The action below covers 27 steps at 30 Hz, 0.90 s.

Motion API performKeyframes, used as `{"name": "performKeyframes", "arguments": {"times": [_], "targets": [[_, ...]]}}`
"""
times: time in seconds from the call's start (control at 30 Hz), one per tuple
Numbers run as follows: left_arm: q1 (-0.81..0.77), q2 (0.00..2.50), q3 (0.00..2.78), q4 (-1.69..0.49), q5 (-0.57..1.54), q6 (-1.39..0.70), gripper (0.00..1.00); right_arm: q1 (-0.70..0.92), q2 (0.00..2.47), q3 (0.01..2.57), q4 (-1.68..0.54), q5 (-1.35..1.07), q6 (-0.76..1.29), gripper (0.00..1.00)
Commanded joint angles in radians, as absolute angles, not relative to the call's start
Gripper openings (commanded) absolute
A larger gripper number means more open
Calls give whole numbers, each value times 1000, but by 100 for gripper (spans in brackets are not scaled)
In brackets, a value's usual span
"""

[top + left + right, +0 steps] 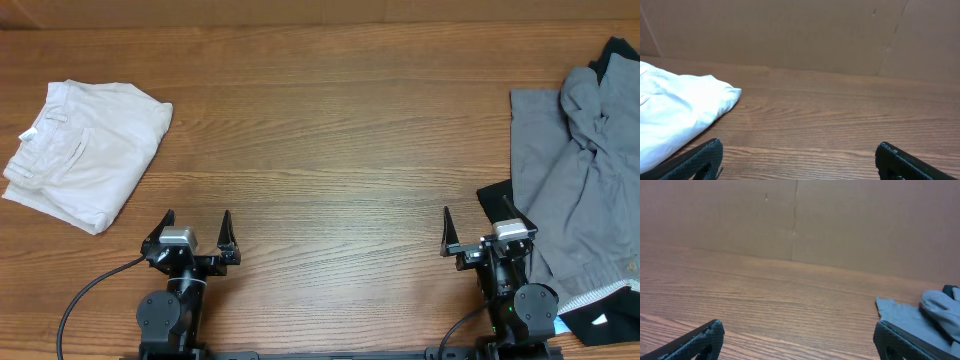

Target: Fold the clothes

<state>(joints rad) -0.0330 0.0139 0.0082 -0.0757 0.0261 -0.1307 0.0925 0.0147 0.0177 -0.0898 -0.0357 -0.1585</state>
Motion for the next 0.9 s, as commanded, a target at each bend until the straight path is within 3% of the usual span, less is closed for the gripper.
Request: {"name": "performKeyframes", "arguments": {"times": [0.0,0.87], "targets": [[-33,4,5,-78,19,-138,100,96,3,8,-84,-23,-162,100],[-33,4,5,-78,23,-159,100,96,3,8,-52,-31,-133,100]]}}
